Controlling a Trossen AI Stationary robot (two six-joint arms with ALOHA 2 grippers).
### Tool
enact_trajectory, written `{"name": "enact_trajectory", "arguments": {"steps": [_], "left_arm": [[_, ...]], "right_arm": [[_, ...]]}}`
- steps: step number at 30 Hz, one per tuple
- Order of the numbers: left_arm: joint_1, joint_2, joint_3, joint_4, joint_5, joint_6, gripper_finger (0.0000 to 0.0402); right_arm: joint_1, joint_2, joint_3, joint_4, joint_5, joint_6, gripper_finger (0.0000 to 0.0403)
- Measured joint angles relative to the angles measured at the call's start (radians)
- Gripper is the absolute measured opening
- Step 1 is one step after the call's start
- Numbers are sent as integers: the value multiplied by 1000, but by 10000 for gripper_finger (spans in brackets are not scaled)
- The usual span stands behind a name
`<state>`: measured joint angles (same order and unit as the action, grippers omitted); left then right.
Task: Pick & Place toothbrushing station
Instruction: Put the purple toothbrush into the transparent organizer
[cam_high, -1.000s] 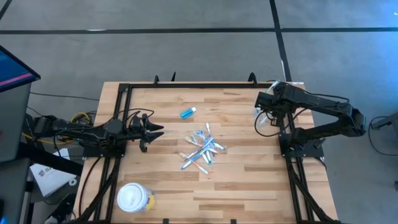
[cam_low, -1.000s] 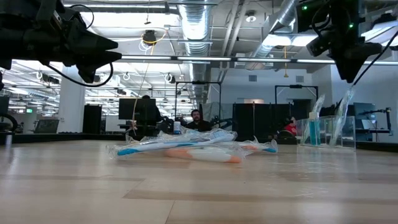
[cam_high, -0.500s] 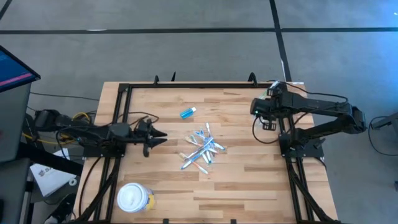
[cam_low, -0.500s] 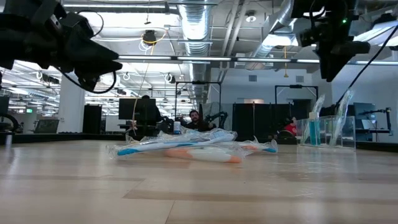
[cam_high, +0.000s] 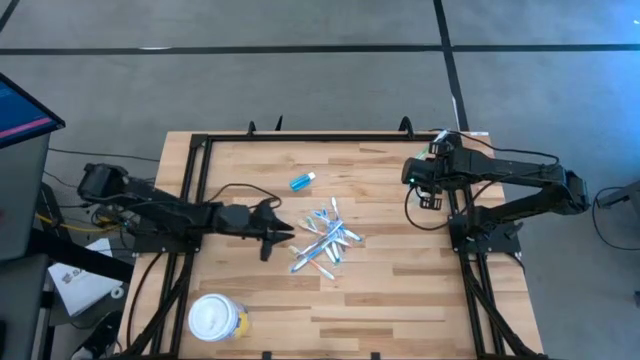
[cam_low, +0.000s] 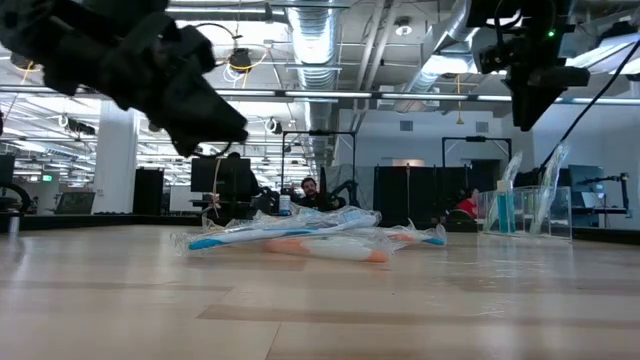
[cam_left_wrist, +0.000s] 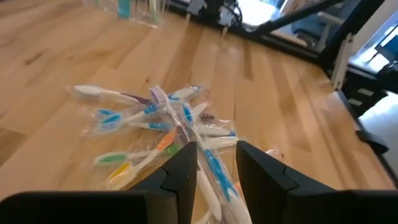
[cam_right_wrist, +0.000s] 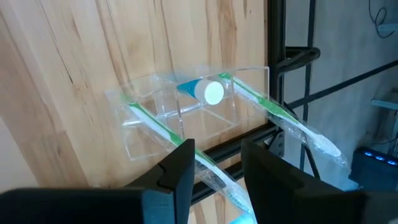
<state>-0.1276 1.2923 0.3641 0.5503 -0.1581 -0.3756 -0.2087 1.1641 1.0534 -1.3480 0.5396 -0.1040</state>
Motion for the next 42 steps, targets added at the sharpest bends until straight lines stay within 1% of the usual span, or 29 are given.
{"name": "enact_trajectory", "arguments": {"steps": [5, 11, 15, 19, 25, 30, 36, 39, 42], "left_arm": [[19, 119, 77, 0, 42, 0, 114], [34, 245, 123, -5, 45, -1, 122], [51, 307, 150, -6, 82, -26, 126], [50, 360, 181, -4, 89, -26, 127], [48, 426, 221, -7, 125, -26, 127], [49, 474, 247, -19, 126, -26, 127], [47, 503, 266, -20, 135, -26, 125], [46, 507, 274, -24, 143, -26, 113], [46, 507, 285, -62, 143, -27, 87]], "right_arm": [[0, 0, 0, 10, 0, 0, 123], [0, 0, 0, 13, 0, 0, 122], [0, 0, 0, 18, 0, 0, 123], [0, 0, 0, 18, 0, 0, 121], [0, 0, 0, 18, 0, 0, 121], [0, 0, 0, 18, 0, 0, 121], [0, 0, 0, 19, 0, 0, 122], [0, 0, 0, 19, 0, 0, 121], [0, 0, 0, 19, 0, 0, 120]]}}
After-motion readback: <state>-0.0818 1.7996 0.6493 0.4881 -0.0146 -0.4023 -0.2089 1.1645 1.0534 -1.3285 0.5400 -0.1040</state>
